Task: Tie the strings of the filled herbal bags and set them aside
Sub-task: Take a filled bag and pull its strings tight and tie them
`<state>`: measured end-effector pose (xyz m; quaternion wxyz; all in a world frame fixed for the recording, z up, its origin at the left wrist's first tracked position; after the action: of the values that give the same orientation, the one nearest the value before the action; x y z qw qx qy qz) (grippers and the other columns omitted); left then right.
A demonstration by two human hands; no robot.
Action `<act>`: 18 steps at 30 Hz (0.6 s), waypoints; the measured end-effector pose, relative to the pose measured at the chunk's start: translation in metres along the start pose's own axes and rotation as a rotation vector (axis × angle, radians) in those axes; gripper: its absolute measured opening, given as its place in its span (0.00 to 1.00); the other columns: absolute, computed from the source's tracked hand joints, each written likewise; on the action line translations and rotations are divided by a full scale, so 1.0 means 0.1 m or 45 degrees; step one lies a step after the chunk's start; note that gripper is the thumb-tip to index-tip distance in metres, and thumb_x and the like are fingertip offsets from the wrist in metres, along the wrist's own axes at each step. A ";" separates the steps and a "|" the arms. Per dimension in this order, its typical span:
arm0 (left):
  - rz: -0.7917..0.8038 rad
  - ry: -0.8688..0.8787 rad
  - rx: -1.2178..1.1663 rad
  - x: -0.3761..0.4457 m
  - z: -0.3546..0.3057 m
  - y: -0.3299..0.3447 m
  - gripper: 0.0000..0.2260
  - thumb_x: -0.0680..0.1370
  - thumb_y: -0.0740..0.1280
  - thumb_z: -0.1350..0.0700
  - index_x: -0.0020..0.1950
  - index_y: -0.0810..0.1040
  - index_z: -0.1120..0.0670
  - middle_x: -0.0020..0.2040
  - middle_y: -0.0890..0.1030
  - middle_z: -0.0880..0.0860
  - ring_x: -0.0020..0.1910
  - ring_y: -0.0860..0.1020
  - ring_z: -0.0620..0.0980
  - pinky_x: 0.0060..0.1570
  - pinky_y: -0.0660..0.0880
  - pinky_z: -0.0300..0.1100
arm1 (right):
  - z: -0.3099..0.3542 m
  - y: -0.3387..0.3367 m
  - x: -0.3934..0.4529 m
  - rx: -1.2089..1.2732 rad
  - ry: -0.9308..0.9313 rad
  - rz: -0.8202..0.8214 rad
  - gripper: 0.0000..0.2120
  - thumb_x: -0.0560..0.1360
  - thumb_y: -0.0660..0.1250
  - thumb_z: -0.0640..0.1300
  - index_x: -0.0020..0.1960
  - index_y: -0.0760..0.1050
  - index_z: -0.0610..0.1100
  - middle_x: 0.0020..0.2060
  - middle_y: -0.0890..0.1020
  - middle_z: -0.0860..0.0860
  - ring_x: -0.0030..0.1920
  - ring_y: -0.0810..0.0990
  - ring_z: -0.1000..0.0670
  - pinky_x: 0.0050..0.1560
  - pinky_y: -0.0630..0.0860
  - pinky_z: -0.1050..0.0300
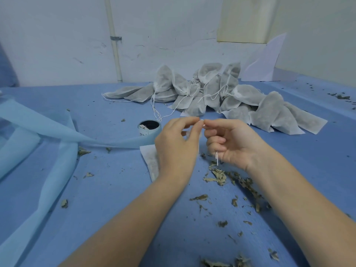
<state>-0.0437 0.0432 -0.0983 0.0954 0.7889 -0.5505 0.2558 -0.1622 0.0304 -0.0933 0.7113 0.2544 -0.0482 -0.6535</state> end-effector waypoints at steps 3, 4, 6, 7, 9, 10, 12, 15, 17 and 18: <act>-0.025 0.142 0.157 0.05 -0.03 -0.04 0.02 0.73 0.71 0.59 0.42 0.84 0.55 0.41 0.82 0.49 0.41 0.77 0.45 0.43 0.65 0.26 | 0.03 -0.02 0.00 -0.324 -0.209 -0.130 0.04 0.74 0.68 0.37 0.40 0.76 0.38 0.27 0.68 0.51 0.23 0.60 0.57 0.24 0.55 0.66; -0.033 0.250 0.253 0.07 -0.05 -0.06 0.03 0.72 0.71 0.60 0.40 0.84 0.57 0.39 0.83 0.51 0.41 0.78 0.50 0.43 0.64 0.28 | 0.05 -0.02 -0.01 -0.467 -0.298 -0.167 0.05 0.73 0.70 0.38 0.40 0.77 0.38 0.27 0.69 0.51 0.24 0.62 0.56 0.25 0.58 0.65; -0.046 0.436 0.440 0.06 -0.08 -0.06 0.04 0.70 0.69 0.62 0.37 0.82 0.60 0.35 0.82 0.55 0.39 0.78 0.56 0.43 0.62 0.32 | 0.08 -0.03 -0.04 -0.692 -0.429 -0.187 0.06 0.73 0.71 0.40 0.38 0.79 0.39 0.26 0.72 0.53 0.26 0.66 0.56 0.28 0.65 0.64; -0.051 0.479 0.486 0.06 -0.09 -0.06 0.05 0.70 0.68 0.62 0.36 0.81 0.61 0.34 0.81 0.56 0.38 0.78 0.57 0.43 0.62 0.33 | 0.09 -0.03 -0.05 -0.750 -0.466 -0.178 0.06 0.73 0.71 0.41 0.39 0.81 0.39 0.26 0.73 0.53 0.27 0.68 0.56 0.29 0.68 0.65; -0.043 0.511 0.516 0.05 -0.09 -0.06 0.05 0.69 0.67 0.62 0.36 0.81 0.62 0.33 0.81 0.56 0.38 0.78 0.57 0.43 0.63 0.36 | 0.11 -0.04 -0.06 -0.785 -0.505 -0.142 0.06 0.74 0.71 0.41 0.43 0.83 0.39 0.26 0.76 0.53 0.27 0.71 0.56 0.31 0.72 0.65; -0.037 0.522 0.520 0.05 -0.09 -0.06 0.05 0.69 0.67 0.62 0.35 0.81 0.62 0.33 0.81 0.57 0.38 0.78 0.58 0.43 0.63 0.37 | 0.11 -0.04 -0.06 -0.780 -0.517 -0.123 0.06 0.74 0.71 0.41 0.44 0.84 0.38 0.27 0.77 0.53 0.28 0.72 0.55 0.32 0.73 0.65; -0.037 0.527 0.517 0.05 -0.09 -0.05 0.05 0.70 0.67 0.62 0.36 0.81 0.63 0.33 0.81 0.57 0.37 0.78 0.58 0.42 0.63 0.37 | 0.11 -0.04 -0.05 -0.760 -0.539 -0.105 0.07 0.73 0.72 0.42 0.44 0.84 0.38 0.29 0.79 0.51 0.29 0.75 0.55 0.34 0.76 0.64; -0.025 0.496 0.482 0.07 -0.08 -0.05 0.04 0.72 0.68 0.64 0.39 0.82 0.63 0.36 0.81 0.58 0.39 0.78 0.59 0.42 0.61 0.34 | 0.11 -0.06 -0.04 -0.725 -0.576 -0.117 0.07 0.71 0.74 0.43 0.43 0.84 0.39 0.30 0.81 0.50 0.32 0.77 0.54 0.37 0.79 0.62; 0.045 0.393 0.423 0.08 -0.07 -0.04 0.05 0.75 0.67 0.63 0.44 0.83 0.61 0.41 0.82 0.57 0.44 0.77 0.58 0.43 0.60 0.31 | 0.11 -0.07 -0.03 -0.679 -0.611 -0.113 0.08 0.70 0.75 0.44 0.43 0.84 0.39 0.33 0.83 0.49 0.35 0.80 0.53 0.40 0.81 0.60; 0.087 0.322 0.378 0.09 -0.06 -0.03 0.05 0.76 0.66 0.62 0.46 0.82 0.59 0.43 0.81 0.55 0.47 0.76 0.56 0.44 0.60 0.31 | 0.11 -0.07 -0.03 -0.662 -0.628 -0.106 0.08 0.70 0.74 0.44 0.44 0.84 0.39 0.36 0.84 0.48 0.38 0.82 0.53 0.44 0.81 0.59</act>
<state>-0.0405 0.0393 -0.0885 0.0375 0.7369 -0.5167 0.4343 -0.1736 0.0298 -0.0860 0.6919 -0.0984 -0.0401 -0.7142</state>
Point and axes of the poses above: each hand's wrist, its own x-axis towards the middle knuckle, its own y-axis out of the palm, z = x × y, the point moved 3 cm from there along x, towards the middle knuckle
